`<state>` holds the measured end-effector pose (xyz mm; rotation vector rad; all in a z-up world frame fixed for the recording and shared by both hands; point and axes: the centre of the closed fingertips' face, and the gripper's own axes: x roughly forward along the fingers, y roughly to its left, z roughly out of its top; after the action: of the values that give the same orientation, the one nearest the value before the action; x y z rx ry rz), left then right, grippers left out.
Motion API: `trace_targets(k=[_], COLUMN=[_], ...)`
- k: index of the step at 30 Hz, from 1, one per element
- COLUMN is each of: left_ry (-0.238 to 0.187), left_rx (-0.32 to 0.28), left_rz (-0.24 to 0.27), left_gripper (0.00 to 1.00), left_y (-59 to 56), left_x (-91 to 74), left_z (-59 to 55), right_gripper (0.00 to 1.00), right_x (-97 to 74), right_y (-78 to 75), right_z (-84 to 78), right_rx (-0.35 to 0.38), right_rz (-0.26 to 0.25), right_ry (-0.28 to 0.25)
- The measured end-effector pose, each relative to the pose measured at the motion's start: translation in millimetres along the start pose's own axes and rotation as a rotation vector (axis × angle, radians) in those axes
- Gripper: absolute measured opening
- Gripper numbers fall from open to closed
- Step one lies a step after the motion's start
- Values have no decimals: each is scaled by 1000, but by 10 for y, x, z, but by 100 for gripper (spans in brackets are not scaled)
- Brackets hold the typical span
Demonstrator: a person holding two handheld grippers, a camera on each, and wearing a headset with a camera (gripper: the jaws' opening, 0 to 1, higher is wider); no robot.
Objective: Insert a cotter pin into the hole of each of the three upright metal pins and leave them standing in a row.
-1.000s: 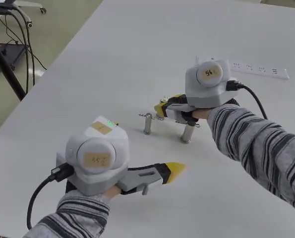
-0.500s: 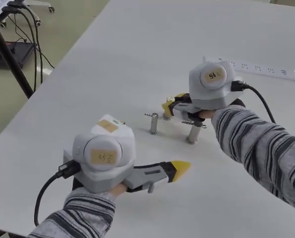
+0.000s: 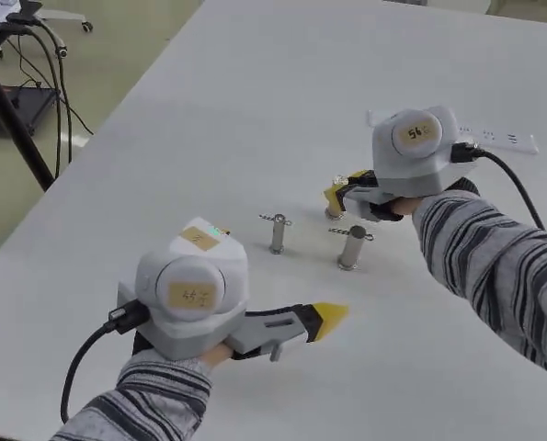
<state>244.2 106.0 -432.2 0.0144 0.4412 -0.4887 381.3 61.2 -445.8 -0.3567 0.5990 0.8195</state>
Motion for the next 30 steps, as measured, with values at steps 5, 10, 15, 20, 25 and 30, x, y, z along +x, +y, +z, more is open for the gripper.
trace_targets(k=[5,10,15,20,25,30], left_ry=[7,6,5,-4,-5,-9], left_rx=[16,23,29,35,39,45], left_rz=[-2,-9,-15,-19,-26,-49], left_gripper=[99,99,99,99,99,99], left_y=[-11,-38,-59,-62,-76,-129], left_x=[3,-12,-12,-20,-22,-18], left_z=[-15,-21,-23,-5,-3,3], right_gripper=[8,8,8,8,8,8], right_x=[-208,-383,-579,-706,-875,-983], right_y=[-165,-278,-270,-320,-229,-129], right_z=[-155,-307,-431,-544,-694,-804], right_rx=[18,38,52,54,45,60], right_rz=[-38,-67,-81,-88,-64,-53], right_ry=[19,44,55,64,55,48])
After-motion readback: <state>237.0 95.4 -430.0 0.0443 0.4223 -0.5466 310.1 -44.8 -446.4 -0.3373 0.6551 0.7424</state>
